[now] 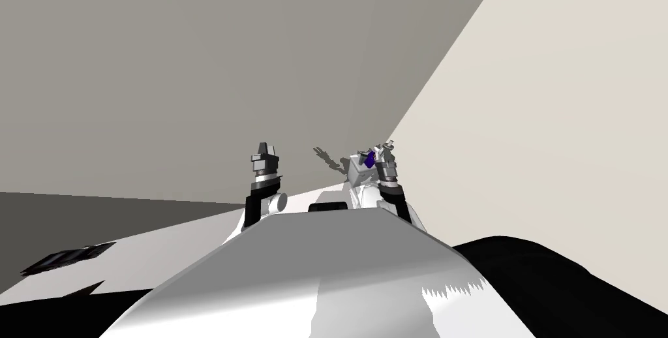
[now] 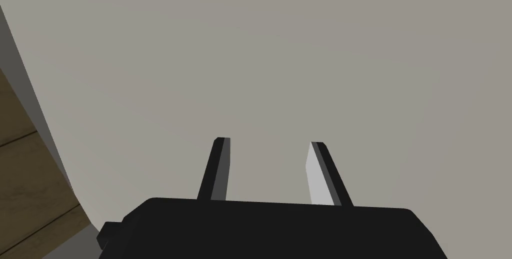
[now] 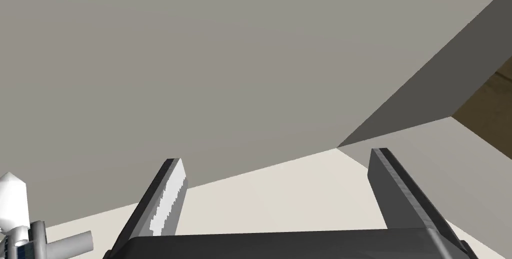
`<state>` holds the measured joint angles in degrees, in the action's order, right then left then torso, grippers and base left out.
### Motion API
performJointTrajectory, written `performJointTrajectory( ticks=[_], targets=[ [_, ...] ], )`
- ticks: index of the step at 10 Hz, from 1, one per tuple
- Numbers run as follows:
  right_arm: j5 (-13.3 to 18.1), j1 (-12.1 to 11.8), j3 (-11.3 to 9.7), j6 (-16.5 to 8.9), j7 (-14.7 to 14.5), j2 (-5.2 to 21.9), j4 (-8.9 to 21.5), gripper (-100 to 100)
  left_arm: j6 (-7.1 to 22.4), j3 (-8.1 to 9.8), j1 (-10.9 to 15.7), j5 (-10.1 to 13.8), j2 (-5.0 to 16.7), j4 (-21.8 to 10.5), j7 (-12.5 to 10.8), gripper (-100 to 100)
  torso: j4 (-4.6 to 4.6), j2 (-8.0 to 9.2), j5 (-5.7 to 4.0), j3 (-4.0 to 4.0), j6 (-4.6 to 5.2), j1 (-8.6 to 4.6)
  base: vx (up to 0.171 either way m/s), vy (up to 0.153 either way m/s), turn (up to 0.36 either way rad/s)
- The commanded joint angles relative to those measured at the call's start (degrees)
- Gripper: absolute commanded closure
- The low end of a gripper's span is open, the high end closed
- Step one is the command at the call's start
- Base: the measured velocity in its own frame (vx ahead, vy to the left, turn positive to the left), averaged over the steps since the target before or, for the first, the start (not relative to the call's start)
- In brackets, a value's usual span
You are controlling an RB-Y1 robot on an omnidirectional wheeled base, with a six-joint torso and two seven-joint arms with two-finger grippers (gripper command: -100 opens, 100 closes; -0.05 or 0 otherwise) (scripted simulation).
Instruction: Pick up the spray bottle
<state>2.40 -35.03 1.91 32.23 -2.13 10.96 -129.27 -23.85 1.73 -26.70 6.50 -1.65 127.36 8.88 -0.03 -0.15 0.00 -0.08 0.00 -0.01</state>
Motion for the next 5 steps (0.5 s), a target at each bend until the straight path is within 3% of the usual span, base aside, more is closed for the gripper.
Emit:
performJointTrajectory(
  ticks=[1, 2, 5],
  targets=[
    [0.75, -1.93, 1.17, -1.37, 0.08, 2.86, 0.04, -100, 0.0, 0.0, 0.0, 0.0, 0.0, 0.0, 0.0, 0, 0.0, 0.0, 0.0, 0.0, 0.0, 0.0, 0.049, 0.008, 0.023],
    [0.75, -1.93, 1.17, -1.37, 0.08, 3.37, 0.04, -100, 0.0, 0.0, 0.0, 0.0, 0.0, 0.0, 0.0, 0, 0.0, -0.02, 0.0, -0.01, 0.0, 0.01, 0.033, 0.006, 0.006],
    [1.99, -6.53, 4.15, -3.51, 0.59, 8.9, -0.01, -100, 0.0, 0.0, 0.0, 0.0, 0.0, 0.0, 0.0, 0, 0.0, 0.01, 0.0, 0.0, 0.0, 0.02, 0.044, 0.009, 0.022]
  ],
)
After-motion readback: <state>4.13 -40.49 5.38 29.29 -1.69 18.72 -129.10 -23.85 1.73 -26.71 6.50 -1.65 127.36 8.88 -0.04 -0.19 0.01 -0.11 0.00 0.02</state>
